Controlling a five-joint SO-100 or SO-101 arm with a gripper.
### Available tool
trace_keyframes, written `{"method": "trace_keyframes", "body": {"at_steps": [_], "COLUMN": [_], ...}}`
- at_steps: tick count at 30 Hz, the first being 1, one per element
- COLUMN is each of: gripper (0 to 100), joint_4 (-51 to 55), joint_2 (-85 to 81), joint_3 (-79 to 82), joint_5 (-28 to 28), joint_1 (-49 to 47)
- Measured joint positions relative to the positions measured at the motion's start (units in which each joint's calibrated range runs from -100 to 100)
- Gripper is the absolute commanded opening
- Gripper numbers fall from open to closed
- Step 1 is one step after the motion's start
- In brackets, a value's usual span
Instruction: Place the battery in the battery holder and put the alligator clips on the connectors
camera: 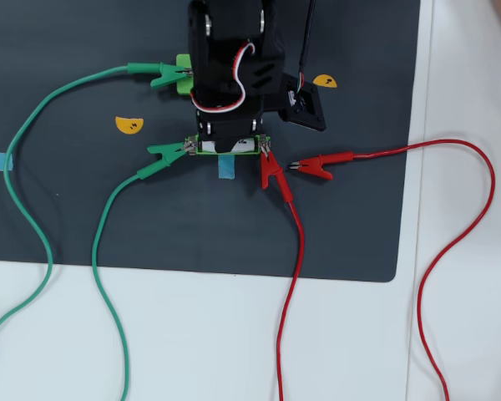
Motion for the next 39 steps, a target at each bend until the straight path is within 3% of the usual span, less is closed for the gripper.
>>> {"method": "trace_keyframes", "body": {"at_steps": [12,17,24,31,39], "gripper": [2,10,10,10,10], "joint_4": [0.0,0.94,7.64,10.21,15.19], "joint_2": [-4.12,-16.8,-32.76,-34.27,-18.23], "joint_3": [1.95,7.37,12.08,10.75,-8.71], "joint_5": [0.41,1.29,-2.38,-8.32,-9.77], "joint_1": [0.11,-1.46,-16.46,-34.38,-34.94]}}
